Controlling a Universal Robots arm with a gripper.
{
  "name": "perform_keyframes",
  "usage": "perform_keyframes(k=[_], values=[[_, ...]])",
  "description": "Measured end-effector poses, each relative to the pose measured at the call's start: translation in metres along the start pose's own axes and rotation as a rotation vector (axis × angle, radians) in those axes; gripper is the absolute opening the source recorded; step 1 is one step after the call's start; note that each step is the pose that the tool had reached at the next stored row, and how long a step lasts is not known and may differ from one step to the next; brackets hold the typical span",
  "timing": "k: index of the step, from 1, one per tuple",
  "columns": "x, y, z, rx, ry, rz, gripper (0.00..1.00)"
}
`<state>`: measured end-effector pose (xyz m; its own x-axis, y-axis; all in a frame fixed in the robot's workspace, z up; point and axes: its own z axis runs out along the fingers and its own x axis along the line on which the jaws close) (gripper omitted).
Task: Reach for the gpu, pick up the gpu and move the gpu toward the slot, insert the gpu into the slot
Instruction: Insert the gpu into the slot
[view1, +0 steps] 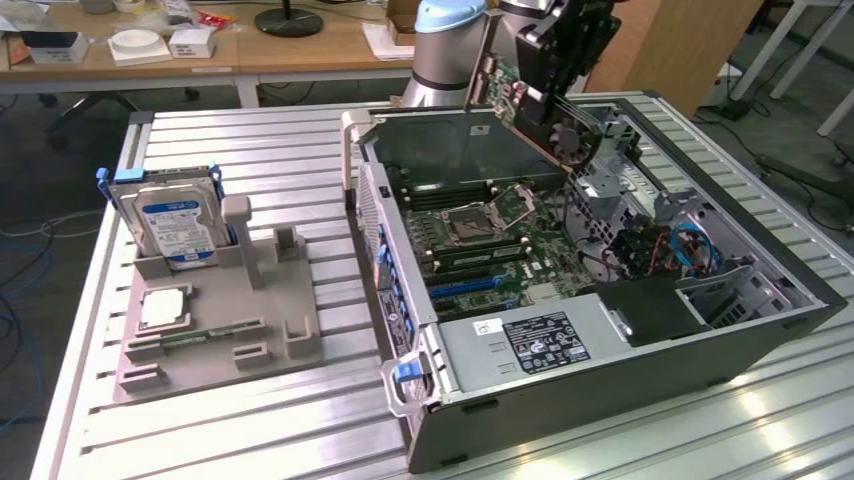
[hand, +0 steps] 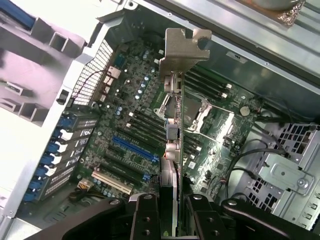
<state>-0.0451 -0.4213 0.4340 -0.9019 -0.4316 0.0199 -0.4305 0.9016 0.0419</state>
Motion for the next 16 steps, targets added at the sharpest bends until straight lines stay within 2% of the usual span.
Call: perform_keyframes(k=[16], values=[[0.0004, -0.0008, 0.0000, 0.0029, 0.0061, -0.145, 0.26]])
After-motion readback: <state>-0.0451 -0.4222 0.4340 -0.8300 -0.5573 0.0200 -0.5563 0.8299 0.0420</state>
